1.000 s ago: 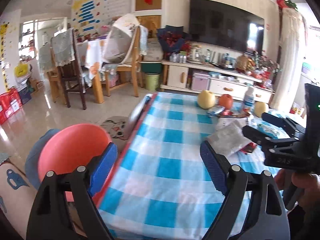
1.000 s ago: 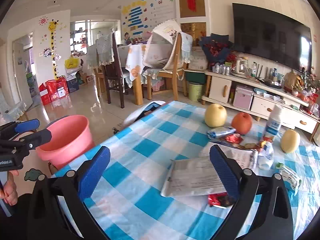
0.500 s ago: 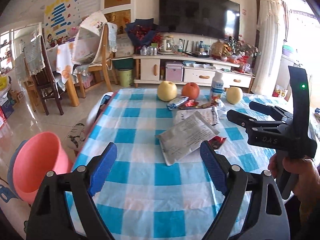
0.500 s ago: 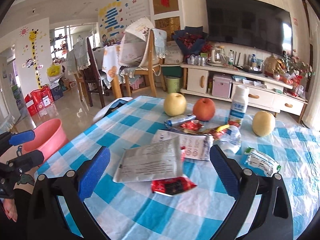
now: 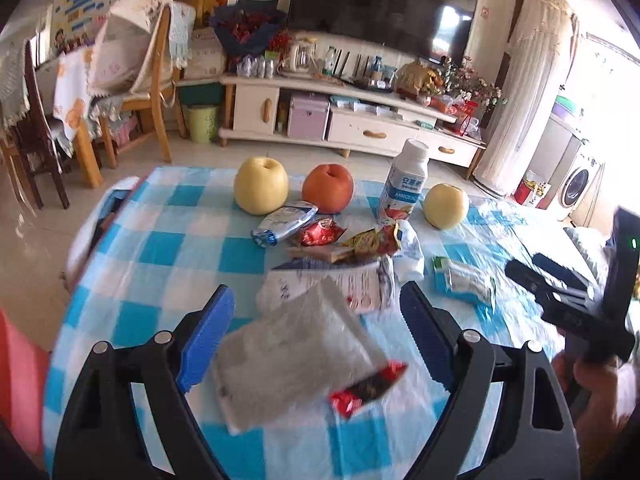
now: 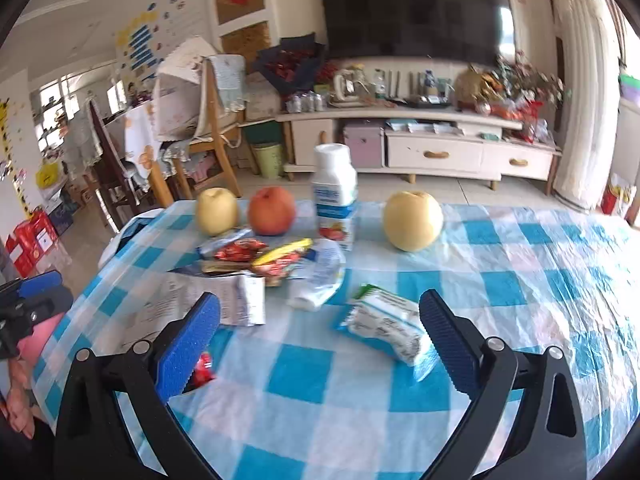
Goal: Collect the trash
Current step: 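Return both tools to the table toward the remaining wrappers, then grasp the white yogurt pouch with the left tool while the right tool grasps the green-white packet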
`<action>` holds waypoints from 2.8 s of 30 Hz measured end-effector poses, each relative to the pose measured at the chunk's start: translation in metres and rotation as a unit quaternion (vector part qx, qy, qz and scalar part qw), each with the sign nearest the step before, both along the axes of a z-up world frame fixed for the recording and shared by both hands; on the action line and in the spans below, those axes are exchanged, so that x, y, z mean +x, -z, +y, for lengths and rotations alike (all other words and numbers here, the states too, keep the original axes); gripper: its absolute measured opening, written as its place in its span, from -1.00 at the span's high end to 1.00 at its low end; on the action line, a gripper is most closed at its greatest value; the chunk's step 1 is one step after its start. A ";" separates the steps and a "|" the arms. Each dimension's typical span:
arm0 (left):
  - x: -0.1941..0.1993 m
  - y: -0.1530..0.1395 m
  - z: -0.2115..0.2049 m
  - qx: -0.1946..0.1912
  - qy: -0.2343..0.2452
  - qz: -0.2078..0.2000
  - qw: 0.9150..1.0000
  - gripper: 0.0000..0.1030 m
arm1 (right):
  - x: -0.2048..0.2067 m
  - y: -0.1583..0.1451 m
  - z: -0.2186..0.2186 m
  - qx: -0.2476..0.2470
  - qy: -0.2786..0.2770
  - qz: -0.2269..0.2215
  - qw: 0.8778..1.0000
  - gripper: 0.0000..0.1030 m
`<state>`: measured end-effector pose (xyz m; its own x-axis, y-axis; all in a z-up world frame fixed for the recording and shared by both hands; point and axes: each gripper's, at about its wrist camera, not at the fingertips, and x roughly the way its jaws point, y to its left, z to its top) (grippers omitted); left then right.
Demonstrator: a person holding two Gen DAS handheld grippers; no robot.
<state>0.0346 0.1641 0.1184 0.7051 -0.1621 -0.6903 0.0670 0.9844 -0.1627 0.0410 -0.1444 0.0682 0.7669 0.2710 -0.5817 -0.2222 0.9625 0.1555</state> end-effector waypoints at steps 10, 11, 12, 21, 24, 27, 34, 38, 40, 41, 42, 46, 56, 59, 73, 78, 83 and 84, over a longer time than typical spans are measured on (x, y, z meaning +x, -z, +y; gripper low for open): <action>0.135 0.038 -0.008 -0.001 -0.065 0.064 0.996 -0.66 | 0.058 0.042 -0.050 0.024 0.044 0.071 0.996 -0.91; 0.144 0.041 -0.009 0.001 -0.067 0.070 0.995 -0.66 | 0.061 0.045 -0.049 0.018 0.042 0.071 0.996 -0.91; 0.154 0.045 -0.009 0.001 -0.070 0.082 0.994 -0.66 | 0.065 0.049 -0.049 0.012 0.040 0.074 0.996 -0.91; 0.203 0.074 -0.011 0.021 -0.102 0.140 0.985 -0.65 | 0.087 0.075 -0.062 0.044 0.036 0.104 0.993 -0.91; 0.210 0.082 -0.015 0.020 -0.101 0.147 0.984 -0.64 | 0.086 0.076 -0.064 0.048 0.034 0.104 0.993 -0.91; 0.214 0.089 -0.019 0.026 -0.098 0.151 0.983 -0.63 | 0.083 0.072 -0.065 0.050 0.033 0.096 0.994 -0.91; 0.213 0.095 -0.042 0.058 -0.041 0.158 0.985 -0.61 | 0.082 0.073 -0.068 0.049 0.034 0.095 0.994 -0.91; 0.201 0.093 -0.051 0.058 -0.024 0.148 0.987 -0.61 | 0.083 0.073 -0.068 0.049 0.034 0.096 0.994 -0.91; 0.192 0.092 -0.057 0.057 -0.006 0.141 0.988 -0.61 | 0.083 0.073 -0.068 0.046 0.035 0.095 0.994 -0.91; 0.187 0.092 -0.061 0.061 0.004 0.138 0.989 -0.61 | 0.083 0.073 -0.068 0.046 0.035 0.094 0.994 -0.91; 0.182 0.092 -0.066 0.064 0.015 0.137 0.988 -0.61 | 0.082 0.072 -0.068 0.046 0.035 0.093 0.994 -0.91; 0.160 0.091 -0.088 0.052 0.063 0.134 0.988 -0.60 | 0.081 0.071 -0.069 0.043 0.035 0.090 0.994 -0.91; 0.131 0.090 -0.118 0.056 0.129 0.131 0.981 -0.39 | 0.084 0.080 -0.067 0.017 0.014 0.104 0.994 -0.91; 0.131 0.090 -0.114 0.064 0.128 0.125 0.982 -0.21 | 0.087 0.086 -0.069 0.028 0.003 0.116 0.993 -0.91; 0.127 0.087 -0.098 0.040 0.169 0.126 0.977 -0.03 | 0.083 0.085 -0.046 0.028 -0.085 0.136 0.987 -0.91; 0.134 0.088 -0.093 0.067 0.141 0.122 0.980 -0.04 | 0.077 0.078 -0.039 -0.007 -0.092 0.120 0.988 -0.91; 0.140 0.094 -0.103 0.107 0.136 0.130 0.976 -0.27 | 0.079 0.097 -0.025 -0.088 -0.081 0.125 0.985 -0.91; 0.141 0.095 -0.106 0.116 0.136 0.131 0.975 -0.28 | 0.079 0.099 -0.023 -0.095 -0.082 0.127 0.984 -0.91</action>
<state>0.1760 0.0586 0.0234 0.4522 -0.1365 -0.8814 0.3168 0.9484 0.0157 0.1204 -0.1671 -0.0309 0.5457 0.2466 -0.8009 -0.3542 0.9340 0.0462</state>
